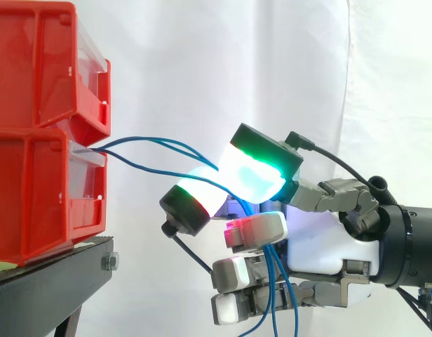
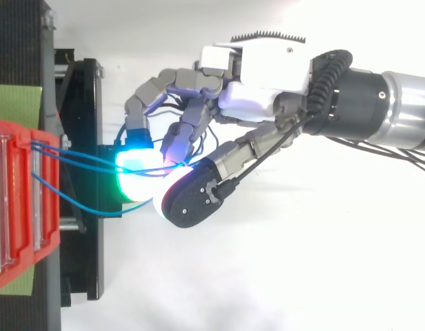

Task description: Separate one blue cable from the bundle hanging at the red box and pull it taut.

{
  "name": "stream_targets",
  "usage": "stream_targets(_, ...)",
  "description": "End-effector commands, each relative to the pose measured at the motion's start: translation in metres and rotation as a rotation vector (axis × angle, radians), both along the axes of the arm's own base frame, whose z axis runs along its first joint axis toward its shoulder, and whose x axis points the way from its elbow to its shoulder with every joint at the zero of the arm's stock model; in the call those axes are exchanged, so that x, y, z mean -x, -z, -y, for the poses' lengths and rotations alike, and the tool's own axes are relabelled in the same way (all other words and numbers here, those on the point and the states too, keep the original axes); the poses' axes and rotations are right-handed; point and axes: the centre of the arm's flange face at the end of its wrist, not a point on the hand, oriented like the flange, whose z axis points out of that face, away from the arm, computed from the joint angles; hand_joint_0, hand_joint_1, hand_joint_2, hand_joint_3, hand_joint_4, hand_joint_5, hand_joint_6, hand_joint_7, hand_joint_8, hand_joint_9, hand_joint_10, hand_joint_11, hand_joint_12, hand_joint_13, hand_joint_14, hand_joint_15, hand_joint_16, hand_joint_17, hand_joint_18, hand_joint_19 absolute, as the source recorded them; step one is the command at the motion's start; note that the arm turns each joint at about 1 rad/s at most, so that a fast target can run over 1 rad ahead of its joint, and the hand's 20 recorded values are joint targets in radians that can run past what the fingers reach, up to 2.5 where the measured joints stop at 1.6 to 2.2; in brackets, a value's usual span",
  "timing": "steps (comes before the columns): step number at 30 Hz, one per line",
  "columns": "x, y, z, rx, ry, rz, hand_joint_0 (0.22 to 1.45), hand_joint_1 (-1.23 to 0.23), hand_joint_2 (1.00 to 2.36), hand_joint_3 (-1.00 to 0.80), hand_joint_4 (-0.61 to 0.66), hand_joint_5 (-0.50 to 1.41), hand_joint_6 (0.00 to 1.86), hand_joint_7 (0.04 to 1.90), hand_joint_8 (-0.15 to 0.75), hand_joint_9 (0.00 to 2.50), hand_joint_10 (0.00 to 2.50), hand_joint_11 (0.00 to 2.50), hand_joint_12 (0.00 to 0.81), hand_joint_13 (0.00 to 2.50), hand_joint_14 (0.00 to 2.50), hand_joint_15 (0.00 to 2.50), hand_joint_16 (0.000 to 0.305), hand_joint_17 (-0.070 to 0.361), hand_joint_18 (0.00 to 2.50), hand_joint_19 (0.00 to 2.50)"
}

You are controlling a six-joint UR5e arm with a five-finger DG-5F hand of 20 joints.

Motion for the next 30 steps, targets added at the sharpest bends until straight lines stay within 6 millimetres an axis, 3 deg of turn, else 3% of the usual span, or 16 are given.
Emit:
stream_targets(1,0.0000,0.0000,0.0001,0.000,0.000,0.000,0.64,-0.82,1.00,-0.50,0.05,-0.17,0.90,0.90,0.299,1.24,0.01,1.29,0.354,0.98,0.02,0.80,0.044,0.100,0.71,0.67)
stream_targets(3,0.0000,0.0000,0.0001,0.000,0.000,0.000,0.56,-0.74,1.00,-0.50,0.06,-0.14,0.86,0.94,0.312,1.26,0.01,1.24,0.363,0.99,0.02,0.79,0.046,0.102,0.71,0.68)
stream_targets(7,0.0000,0.0000,0.0001,0.000,0.000,0.000,0.52,-0.67,1.00,-0.50,0.05,-0.12,0.82,0.95,0.309,1.31,0.02,1.11,0.371,1.01,0.02,0.78,0.047,0.107,0.72,0.67)
stream_targets(13,-0.0001,0.0000,-0.0010,0.000,-0.001,0.000,0.49,-0.74,1.00,-0.50,0.06,-0.10,0.78,0.98,0.308,1.32,0.02,1.10,0.374,1.01,0.02,0.77,0.048,0.108,0.73,0.67)
stream_targets(19,-0.0002,-0.0003,0.0001,0.000,0.000,0.003,0.62,-0.70,1.00,-0.49,-0.03,-0.12,0.81,1.07,0.287,1.33,0.02,1.15,0.354,1.00,0.02,0.79,0.043,0.096,0.70,0.69)
stream_targets(23,-0.0001,0.0000,-0.0010,0.000,-0.001,0.000,0.61,-0.75,1.01,-0.30,0.01,-0.13,0.84,1.21,0.299,1.31,0.02,1.19,0.363,0.99,0.02,0.79,0.043,0.097,0.70,0.69)
stream_targets(27,-0.0002,-0.0001,-0.0011,0.000,-0.001,0.001,0.64,-0.81,1.02,-0.18,0.02,-0.15,0.90,1.17,0.313,1.28,0.01,1.25,0.366,0.98,0.02,0.79,0.044,0.099,0.71,0.69)
stream_targets(30,-0.0003,-0.0003,-0.0011,0.000,-0.001,0.003,0.68,-0.83,1.02,-0.21,-0.02,-0.16,0.94,1.04,0.305,1.24,0.01,1.24,0.365,0.97,0.02,0.78,0.044,0.100,0.70,0.67)
